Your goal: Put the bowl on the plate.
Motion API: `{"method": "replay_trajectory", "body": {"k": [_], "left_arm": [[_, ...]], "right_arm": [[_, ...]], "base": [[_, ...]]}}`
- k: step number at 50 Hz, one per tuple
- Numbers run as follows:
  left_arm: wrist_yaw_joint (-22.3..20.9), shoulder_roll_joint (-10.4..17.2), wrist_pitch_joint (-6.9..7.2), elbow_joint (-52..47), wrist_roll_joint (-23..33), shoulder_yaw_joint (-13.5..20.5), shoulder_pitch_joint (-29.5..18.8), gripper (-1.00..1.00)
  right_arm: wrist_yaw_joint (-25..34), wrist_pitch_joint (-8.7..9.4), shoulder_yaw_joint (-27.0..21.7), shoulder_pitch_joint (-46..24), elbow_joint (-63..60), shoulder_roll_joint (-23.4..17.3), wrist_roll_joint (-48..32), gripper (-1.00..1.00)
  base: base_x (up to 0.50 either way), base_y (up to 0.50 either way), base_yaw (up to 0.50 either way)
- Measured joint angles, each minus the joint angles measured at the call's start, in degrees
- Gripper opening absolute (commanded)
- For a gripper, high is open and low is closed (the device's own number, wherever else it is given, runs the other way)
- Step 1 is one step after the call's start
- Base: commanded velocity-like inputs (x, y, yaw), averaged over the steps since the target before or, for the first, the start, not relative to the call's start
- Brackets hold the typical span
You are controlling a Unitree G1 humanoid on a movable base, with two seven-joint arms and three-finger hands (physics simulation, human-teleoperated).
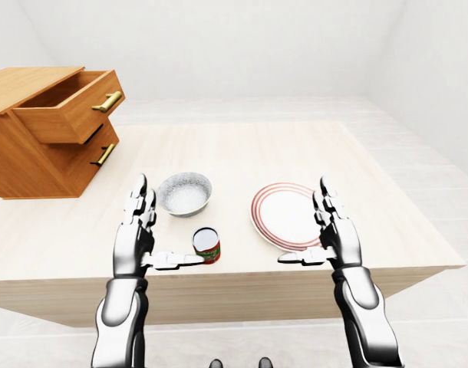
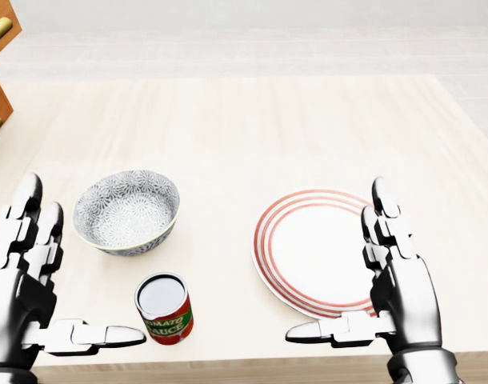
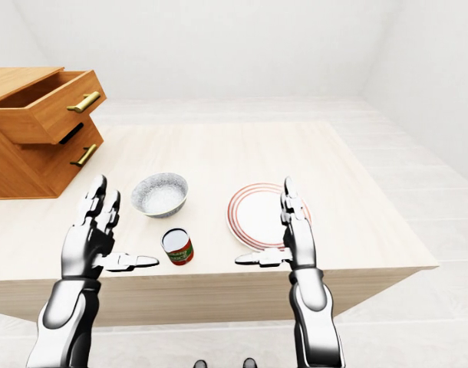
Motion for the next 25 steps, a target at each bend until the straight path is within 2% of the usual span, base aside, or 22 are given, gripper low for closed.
{"method": "replay_trajectory", "body": {"k": [13,25], "left_arm": [[-2.68,0.97,0.00,-9.94,-0.84,4.78,0.38,1.00],[-7.33,1.64,0.00,-19.37,-3.66,12.20,0.52,1.00]], "right_arm": [[2.00,0.00,-2.90,1.11,-7.90,-0.53,1.73,1.00],[4.78,0.00,-8.51,1.11,-18.05,-1.19,4.16,1.00]], "base": [[0.00,0.00,0.00],[0.00,0.00,0.00]]}}
